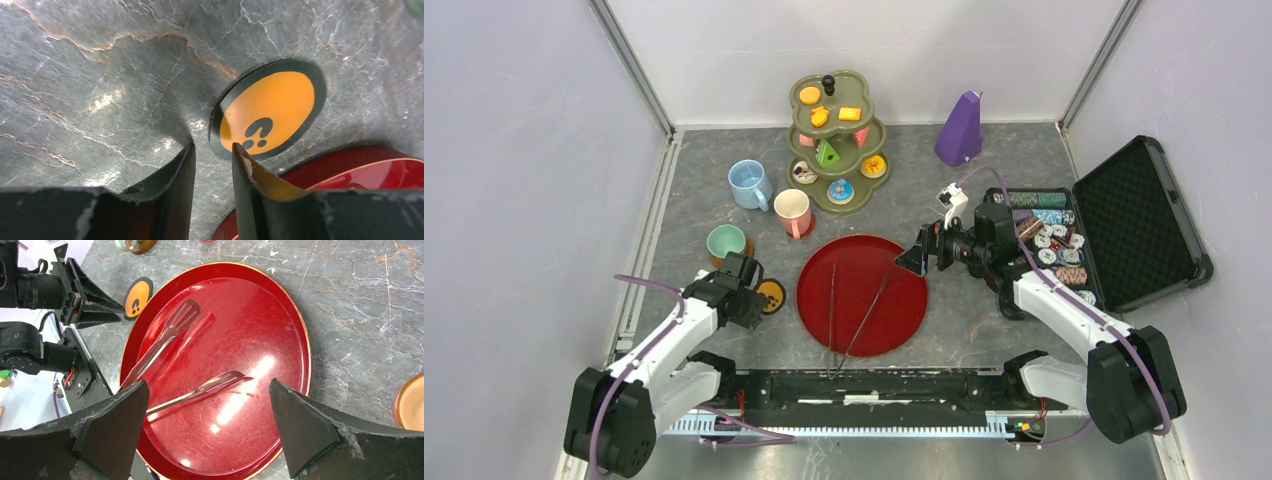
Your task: Serve the afternoon tea
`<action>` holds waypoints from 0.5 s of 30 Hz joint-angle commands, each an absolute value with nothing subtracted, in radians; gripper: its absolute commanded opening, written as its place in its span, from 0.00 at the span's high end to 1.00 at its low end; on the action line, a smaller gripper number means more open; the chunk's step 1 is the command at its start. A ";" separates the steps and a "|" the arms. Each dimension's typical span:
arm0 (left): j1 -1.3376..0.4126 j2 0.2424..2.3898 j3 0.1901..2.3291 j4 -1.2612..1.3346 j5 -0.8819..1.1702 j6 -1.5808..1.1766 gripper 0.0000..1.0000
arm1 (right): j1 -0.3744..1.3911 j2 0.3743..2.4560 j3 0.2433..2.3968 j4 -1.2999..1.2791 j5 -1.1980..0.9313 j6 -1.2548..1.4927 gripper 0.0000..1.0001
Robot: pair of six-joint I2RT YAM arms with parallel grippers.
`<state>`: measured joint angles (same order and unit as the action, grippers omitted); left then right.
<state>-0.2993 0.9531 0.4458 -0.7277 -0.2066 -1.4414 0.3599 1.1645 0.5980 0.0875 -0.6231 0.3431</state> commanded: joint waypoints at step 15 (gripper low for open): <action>-0.346 1.273 0.571 -0.532 -0.279 -1.493 0.65 | 0.361 1.078 0.637 -0.043 -0.495 0.264 0.02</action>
<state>-0.3447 1.2106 0.5434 -0.5465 -0.2089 -1.4765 0.3599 1.1084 0.6037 -0.0154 -0.5339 0.2901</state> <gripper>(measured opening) 0.359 0.979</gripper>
